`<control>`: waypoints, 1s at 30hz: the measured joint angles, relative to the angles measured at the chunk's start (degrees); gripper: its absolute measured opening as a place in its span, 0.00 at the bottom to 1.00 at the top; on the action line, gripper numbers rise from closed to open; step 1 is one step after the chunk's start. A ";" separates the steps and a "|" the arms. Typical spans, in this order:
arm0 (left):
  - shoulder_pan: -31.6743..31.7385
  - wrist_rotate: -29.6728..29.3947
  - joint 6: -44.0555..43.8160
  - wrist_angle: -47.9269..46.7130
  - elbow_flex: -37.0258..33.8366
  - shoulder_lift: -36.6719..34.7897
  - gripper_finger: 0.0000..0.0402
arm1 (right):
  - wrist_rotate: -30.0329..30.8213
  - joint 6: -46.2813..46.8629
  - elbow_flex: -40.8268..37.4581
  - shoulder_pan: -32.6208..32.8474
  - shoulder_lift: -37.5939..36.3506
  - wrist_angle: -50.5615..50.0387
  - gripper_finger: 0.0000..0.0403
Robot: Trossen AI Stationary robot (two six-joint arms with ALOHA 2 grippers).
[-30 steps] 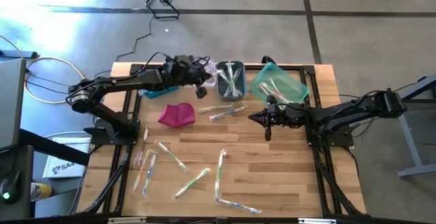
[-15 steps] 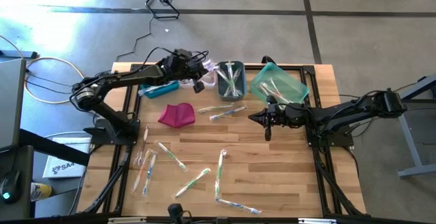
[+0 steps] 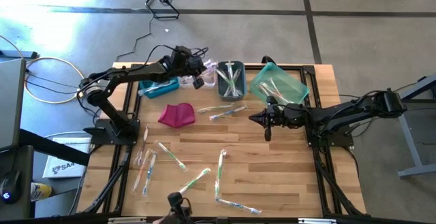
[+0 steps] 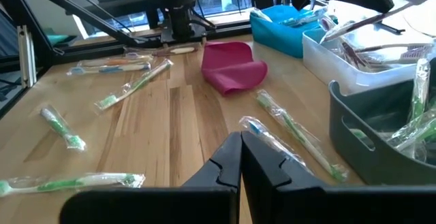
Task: Pick & Place Toothbrushes
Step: Put the violet toothbrush into the white bin
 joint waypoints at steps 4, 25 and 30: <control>0.97 0.65 0.01 -0.82 -0.01 0.00 0.00 | 0.00 -0.07 0.00 0.00 0.00 -0.02 0.01; 2.56 1.90 -0.23 -2.77 -6.06 0.00 0.00 | 0.00 -0.17 0.00 0.00 0.00 0.04 0.01; 2.56 0.92 -0.23 -2.55 -6.06 0.00 0.00 | -0.02 -0.17 0.00 0.00 0.00 0.06 0.01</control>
